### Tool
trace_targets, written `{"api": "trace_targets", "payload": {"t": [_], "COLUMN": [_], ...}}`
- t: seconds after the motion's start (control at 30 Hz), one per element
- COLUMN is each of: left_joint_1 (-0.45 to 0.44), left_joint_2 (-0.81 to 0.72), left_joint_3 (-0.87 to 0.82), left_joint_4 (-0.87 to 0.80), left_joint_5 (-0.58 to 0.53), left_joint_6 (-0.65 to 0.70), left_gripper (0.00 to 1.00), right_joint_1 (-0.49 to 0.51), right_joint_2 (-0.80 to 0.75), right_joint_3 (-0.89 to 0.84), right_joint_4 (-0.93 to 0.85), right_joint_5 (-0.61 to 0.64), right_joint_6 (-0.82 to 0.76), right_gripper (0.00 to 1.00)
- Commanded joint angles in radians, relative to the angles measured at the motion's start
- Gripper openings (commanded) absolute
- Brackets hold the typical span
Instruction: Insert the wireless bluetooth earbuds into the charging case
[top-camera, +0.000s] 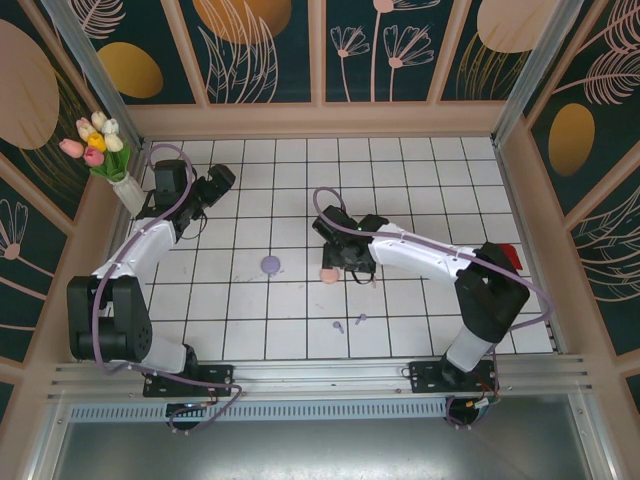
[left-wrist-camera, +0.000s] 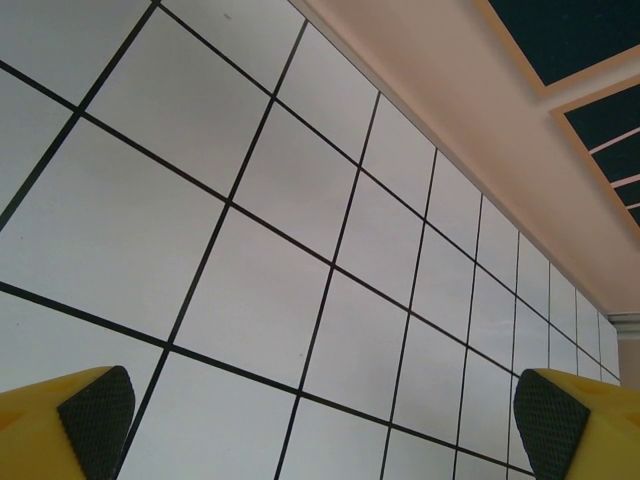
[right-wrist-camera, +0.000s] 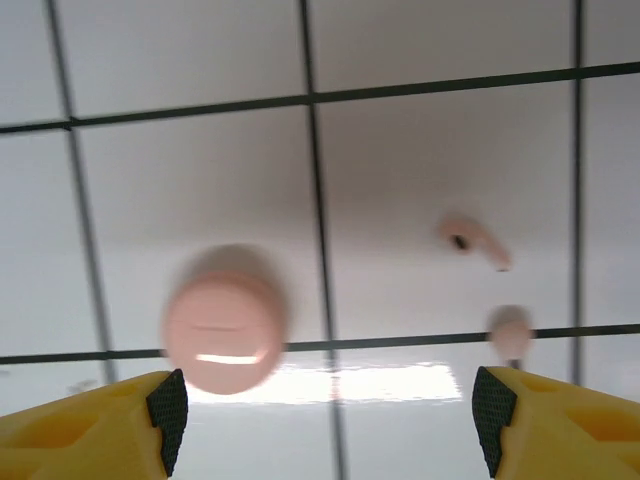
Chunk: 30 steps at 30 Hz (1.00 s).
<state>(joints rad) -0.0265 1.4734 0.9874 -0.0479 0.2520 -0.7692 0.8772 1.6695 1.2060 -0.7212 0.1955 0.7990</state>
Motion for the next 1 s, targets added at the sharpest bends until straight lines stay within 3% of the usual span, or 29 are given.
{"api": "trace_targets", "payload": {"t": [0.0,0.23,0.43,0.97], "left_joint_1": [-0.007,-0.009,-0.01,-0.01], "left_joint_2": [0.014,0.031,0.031,0.032], "left_joint_3": [0.033,0.037,0.037,0.039], "left_joint_4": [0.031,0.039,0.045,0.045], "left_joint_5": [0.015,0.024,0.03,0.052], "left_joint_6": [-0.011,-0.018,-0.023,-0.013], "left_gripper": [0.99,0.99,0.99,0.99], "right_joint_1": [0.016,0.046,0.052,0.07], "right_joint_2": [0.042,0.191,0.229,0.296], "right_joint_3": [0.053,0.199,0.189,0.139], "right_joint_4": [0.04,-0.1,-0.11,-0.001], "right_joint_5": [-0.061,0.03,0.044,-0.025], "right_joint_6": [0.091,0.189,0.285,0.198], "right_gripper": [0.77,0.77,0.77,0.77]}}
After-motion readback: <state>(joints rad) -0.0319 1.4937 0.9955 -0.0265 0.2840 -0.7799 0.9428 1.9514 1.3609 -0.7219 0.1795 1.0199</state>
